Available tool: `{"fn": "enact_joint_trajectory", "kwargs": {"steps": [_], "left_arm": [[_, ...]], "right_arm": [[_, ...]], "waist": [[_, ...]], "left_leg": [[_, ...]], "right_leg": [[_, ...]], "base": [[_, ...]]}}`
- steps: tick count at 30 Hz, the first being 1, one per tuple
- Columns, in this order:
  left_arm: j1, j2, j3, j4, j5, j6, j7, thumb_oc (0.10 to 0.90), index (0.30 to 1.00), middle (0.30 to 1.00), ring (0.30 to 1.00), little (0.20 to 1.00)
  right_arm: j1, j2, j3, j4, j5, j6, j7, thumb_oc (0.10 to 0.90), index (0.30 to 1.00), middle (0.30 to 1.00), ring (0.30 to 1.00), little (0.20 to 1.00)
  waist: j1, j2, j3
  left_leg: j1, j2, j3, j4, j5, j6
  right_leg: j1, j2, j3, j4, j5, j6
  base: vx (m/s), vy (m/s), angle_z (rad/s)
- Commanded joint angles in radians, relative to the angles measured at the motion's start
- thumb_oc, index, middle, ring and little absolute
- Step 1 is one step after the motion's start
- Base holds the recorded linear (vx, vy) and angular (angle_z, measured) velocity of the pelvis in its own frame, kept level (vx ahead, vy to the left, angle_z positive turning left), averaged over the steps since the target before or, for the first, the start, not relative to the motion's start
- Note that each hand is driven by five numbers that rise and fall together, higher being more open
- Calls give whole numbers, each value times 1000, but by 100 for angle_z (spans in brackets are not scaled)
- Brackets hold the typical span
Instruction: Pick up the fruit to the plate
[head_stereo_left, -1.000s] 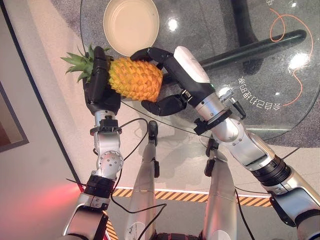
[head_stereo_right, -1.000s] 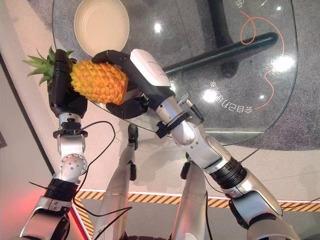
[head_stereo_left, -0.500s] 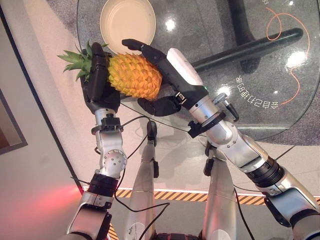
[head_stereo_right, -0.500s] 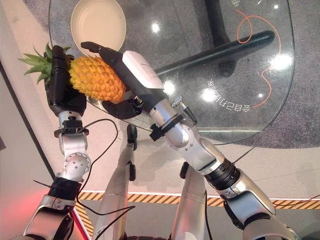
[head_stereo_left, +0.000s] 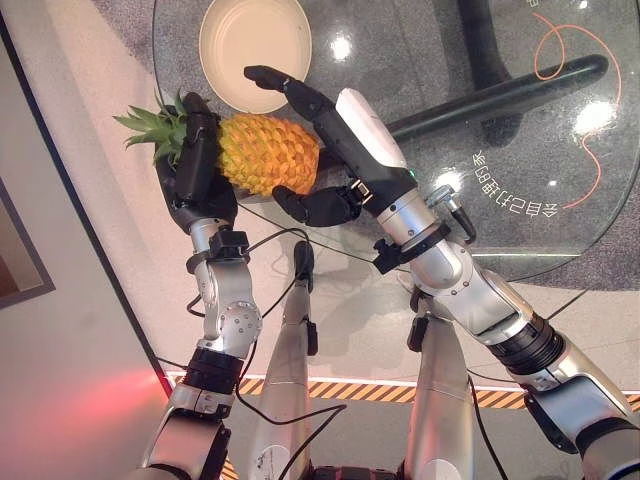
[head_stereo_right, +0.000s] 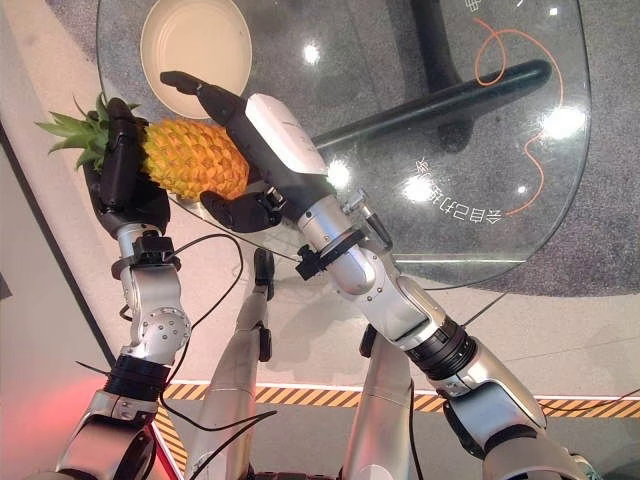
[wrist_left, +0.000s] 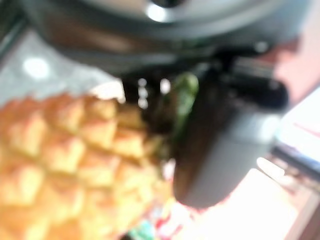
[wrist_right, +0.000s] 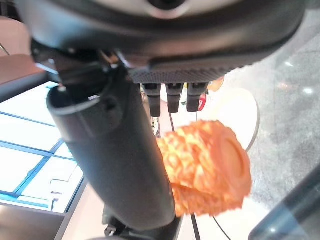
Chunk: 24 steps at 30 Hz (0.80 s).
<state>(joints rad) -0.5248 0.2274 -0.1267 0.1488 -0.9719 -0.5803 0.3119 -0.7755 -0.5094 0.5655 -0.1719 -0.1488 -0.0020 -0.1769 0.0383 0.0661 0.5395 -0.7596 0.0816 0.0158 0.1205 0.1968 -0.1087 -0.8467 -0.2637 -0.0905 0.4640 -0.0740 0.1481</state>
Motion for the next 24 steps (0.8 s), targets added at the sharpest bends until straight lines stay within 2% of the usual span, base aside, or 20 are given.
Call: {"fn": "enact_joint_trajectory", "kwargs": {"steps": [1,18,24], "left_arm": [[-139,65,71,-83,146,-150,36,100,300,300,300,200],[-163,74,96,-77,435,-193,305,100,300,300,300,200],[-186,92,103,-63,544,-222,364,100,300,300,300,200]], "right_arm": [[-136,69,-47,-114,6,-64,-62,800,900,900,900,900],[-28,72,-119,-78,26,-67,-168,800,900,900,900,900],[17,55,-164,-39,50,-73,-261,800,900,900,900,900]], "waist": [[22,-33,-19],[-5,-53,-19],[-24,-54,-19]], "left_leg": [[-14,-18,-8,81,-76,5],[3,-1,3,84,-89,0],[17,6,12,76,-88,-4]], "right_leg": [[86,15,-86,-210,164,3],[96,24,-73,-203,152,3],[104,27,-59,-206,152,3]], "base": [[0,0,0],[0,0,0],[-2,37,-2]]}}
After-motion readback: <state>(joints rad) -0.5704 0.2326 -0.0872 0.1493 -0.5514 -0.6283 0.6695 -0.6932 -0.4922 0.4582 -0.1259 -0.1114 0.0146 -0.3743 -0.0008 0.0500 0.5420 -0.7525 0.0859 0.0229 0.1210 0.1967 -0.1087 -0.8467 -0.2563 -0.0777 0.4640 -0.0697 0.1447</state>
